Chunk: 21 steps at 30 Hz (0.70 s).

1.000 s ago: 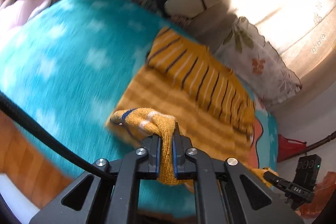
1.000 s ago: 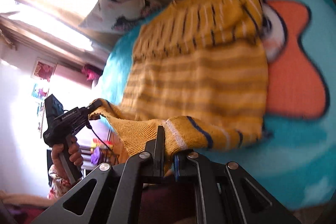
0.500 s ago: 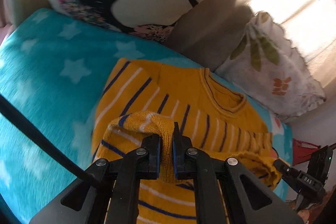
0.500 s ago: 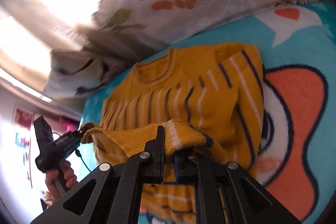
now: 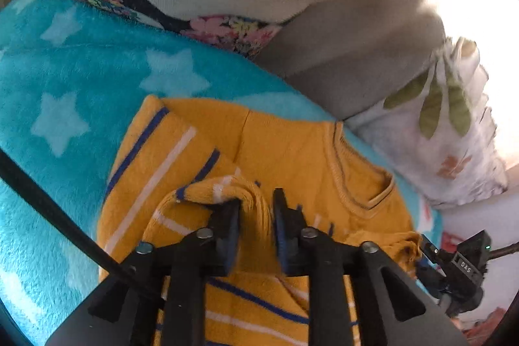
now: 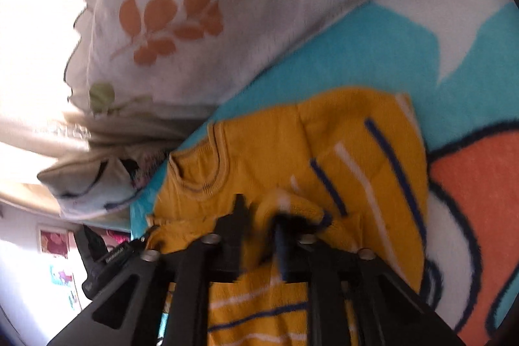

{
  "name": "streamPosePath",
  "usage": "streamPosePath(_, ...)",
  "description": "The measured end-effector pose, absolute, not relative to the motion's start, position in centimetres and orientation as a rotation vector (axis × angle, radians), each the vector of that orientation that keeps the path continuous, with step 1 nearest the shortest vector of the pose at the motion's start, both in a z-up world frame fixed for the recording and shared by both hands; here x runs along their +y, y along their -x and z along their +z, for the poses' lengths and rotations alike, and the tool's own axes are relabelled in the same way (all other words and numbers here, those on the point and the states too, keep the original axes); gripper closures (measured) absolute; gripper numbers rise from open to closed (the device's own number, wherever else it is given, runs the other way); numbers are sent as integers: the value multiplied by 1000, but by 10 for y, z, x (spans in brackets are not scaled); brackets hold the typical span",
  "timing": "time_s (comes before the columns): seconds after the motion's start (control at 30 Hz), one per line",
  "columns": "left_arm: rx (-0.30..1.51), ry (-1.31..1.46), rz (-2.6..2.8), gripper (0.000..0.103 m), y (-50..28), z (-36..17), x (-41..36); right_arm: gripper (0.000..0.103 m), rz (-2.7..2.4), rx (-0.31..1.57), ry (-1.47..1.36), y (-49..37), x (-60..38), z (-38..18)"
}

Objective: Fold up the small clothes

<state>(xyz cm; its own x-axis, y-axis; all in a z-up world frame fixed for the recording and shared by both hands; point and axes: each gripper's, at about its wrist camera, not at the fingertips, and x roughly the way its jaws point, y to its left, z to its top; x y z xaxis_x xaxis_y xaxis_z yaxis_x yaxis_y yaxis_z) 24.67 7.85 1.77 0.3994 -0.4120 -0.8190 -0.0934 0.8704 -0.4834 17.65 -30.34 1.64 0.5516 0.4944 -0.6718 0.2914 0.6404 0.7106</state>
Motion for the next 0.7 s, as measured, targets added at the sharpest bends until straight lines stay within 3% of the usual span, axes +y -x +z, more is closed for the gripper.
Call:
streamPosePath(0.03, 1140, 514, -211, 72, -248, 21, 82, 64, 144, 1001, -927, -178, -306, 19)
streamPosePath(0.23, 1043, 520, -136, 41, -244, 44, 104, 59, 134, 984, -872, -174, -307, 36)
streamPosePath(0.37, 1037, 511, -94, 39, -240, 50, 119, 40, 103, 959, -788, -169, -302, 49)
streamPosePath(0.43, 1043, 508, -88, 39, -235, 52, 122, 36, 85, 926, -809, -166, -308, 55)
streamPosePath(0.6, 1005, 360, -192, 39, -212, 66, 93, 36, 113, 896, -744, -156, -304, 75)
streamPosePath(0.7, 1039, 227, -268, 39, -211, 56, 61, 51, 202, 970, -602, -161, -268, 73)
